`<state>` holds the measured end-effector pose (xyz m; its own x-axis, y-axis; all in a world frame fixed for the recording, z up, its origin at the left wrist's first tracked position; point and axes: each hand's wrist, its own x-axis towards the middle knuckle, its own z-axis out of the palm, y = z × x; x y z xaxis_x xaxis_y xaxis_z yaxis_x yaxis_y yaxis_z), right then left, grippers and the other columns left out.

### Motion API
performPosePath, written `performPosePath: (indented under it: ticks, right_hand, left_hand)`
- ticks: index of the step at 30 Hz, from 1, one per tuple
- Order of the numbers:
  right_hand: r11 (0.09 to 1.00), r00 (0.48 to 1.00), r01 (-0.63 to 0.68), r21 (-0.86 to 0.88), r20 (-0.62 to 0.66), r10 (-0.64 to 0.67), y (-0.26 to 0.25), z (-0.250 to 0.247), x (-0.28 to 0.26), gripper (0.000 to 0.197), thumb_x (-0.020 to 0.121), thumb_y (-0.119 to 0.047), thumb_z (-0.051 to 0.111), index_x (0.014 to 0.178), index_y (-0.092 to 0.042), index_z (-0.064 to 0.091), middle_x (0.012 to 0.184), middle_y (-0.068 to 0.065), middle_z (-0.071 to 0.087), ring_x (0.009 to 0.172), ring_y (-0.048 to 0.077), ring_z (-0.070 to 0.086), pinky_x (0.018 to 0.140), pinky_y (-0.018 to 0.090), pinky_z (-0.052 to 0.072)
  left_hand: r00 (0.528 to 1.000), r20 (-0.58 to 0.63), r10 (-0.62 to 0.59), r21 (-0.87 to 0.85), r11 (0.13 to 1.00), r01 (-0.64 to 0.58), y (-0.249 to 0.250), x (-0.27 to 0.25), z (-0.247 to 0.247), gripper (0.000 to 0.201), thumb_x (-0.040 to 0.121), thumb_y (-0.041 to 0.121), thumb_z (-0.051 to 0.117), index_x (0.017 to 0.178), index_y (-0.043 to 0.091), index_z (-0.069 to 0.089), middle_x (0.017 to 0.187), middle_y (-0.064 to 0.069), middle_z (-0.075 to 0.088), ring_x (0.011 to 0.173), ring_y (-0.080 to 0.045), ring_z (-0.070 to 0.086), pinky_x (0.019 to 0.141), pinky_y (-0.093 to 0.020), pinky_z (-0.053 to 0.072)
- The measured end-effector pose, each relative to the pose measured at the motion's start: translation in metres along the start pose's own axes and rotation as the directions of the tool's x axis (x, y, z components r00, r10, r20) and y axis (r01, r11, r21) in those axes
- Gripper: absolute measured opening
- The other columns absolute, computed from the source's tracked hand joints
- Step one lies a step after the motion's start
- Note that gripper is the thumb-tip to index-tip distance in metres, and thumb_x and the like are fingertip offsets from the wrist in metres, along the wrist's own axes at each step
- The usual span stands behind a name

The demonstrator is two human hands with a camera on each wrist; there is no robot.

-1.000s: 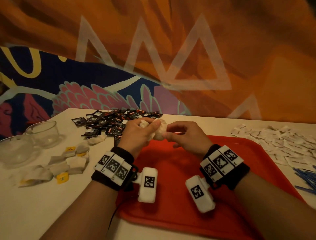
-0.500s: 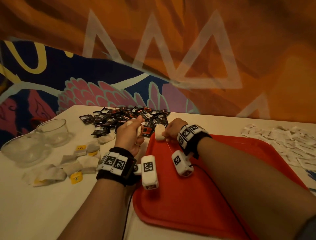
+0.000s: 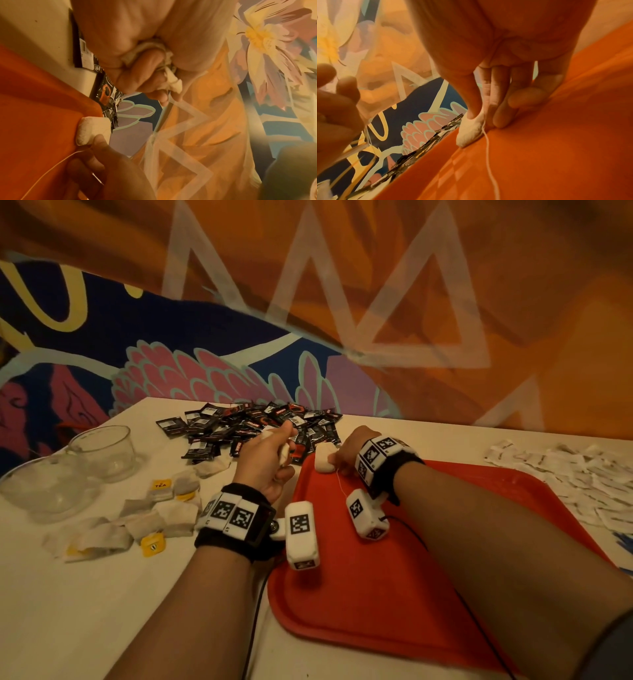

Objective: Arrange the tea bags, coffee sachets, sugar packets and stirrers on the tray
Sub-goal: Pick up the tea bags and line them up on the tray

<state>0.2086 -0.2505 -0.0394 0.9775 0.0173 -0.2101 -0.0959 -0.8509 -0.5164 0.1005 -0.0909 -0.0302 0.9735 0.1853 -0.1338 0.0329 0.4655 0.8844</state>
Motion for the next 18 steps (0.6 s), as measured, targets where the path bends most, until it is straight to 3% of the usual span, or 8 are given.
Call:
performPosePath:
  ticks: [3, 7, 10, 14, 18]
  right_hand:
    - [1.0, 1.0, 0.002, 0.015, 0.004, -0.002, 0.007, -0.007, -0.004, 0.039, 0.072, -0.047, 0.081, 0.093, -0.014, 0.072, 0.087, 0.004, 0.075, 0.085, 0.022, 0.072, 0.083, 0.039, 0.059]
    - [0.994, 0.998, 0.066, 0.092, -0.029, -0.063, 0.014, -0.022, -0.02, 0.036, 0.076, -0.042, 0.08, 0.1, -0.016, 0.074, 0.095, 0.003, 0.074, 0.091, 0.02, 0.07, 0.084, 0.036, 0.058]
    - [0.935, 0.974, 0.227, 0.272, -0.044, -0.224, 0.017, -0.035, -0.049, 0.011, 0.085, -0.026, 0.076, 0.094, -0.021, 0.073, 0.087, 0.0, 0.072, 0.078, 0.012, 0.068, 0.066, 0.025, 0.054]
    - [0.779, 0.89, 0.436, 0.45, -0.085, -0.449, 0.023, -0.047, -0.085, 0.007, 0.09, -0.015, 0.07, 0.094, -0.021, 0.07, 0.084, 0.0, 0.071, 0.073, 0.012, 0.067, 0.06, 0.024, 0.05]
    - [0.69, 0.782, 0.602, 0.403, -0.121, -0.611, 0.033, -0.049, -0.112, 0.022, 0.084, -0.022, 0.077, 0.096, -0.036, 0.065, 0.085, -0.008, 0.07, 0.077, 0.006, 0.065, 0.065, 0.023, 0.047]
  left_hand:
    - [0.998, 0.057, -0.034, 0.037, 0.999, 0.032, 0.001, -0.003, 0.003, 0.029, 0.097, 0.04, 0.059, 0.095, 0.011, 0.062, 0.064, 0.002, 0.052, 0.04, -0.004, 0.038, 0.032, -0.015, 0.023]
    - [0.986, 0.14, -0.091, 0.023, 0.996, 0.088, 0.0, -0.007, 0.007, 0.049, 0.094, 0.059, 0.05, 0.082, 0.012, 0.057, 0.063, 0.0, 0.047, 0.037, -0.005, 0.035, 0.029, -0.015, 0.022]
    - [0.972, 0.199, -0.127, 0.019, 0.992, 0.126, -0.002, -0.011, 0.013, 0.062, 0.093, 0.069, 0.04, 0.076, 0.012, 0.055, 0.06, -0.002, 0.047, 0.036, -0.007, 0.036, 0.029, -0.014, 0.022]
    - [0.953, 0.265, -0.149, 0.099, 0.987, 0.127, -0.006, -0.019, 0.027, 0.063, 0.098, 0.066, 0.031, 0.081, 0.01, 0.055, 0.059, -0.005, 0.051, 0.035, -0.009, 0.036, 0.031, -0.013, 0.022]
    - [0.933, 0.321, -0.164, 0.181, 0.977, 0.11, -0.008, -0.034, 0.043, 0.063, 0.097, 0.067, 0.03, 0.083, 0.012, 0.056, 0.058, -0.007, 0.049, 0.033, -0.01, 0.035, 0.032, -0.012, 0.023]
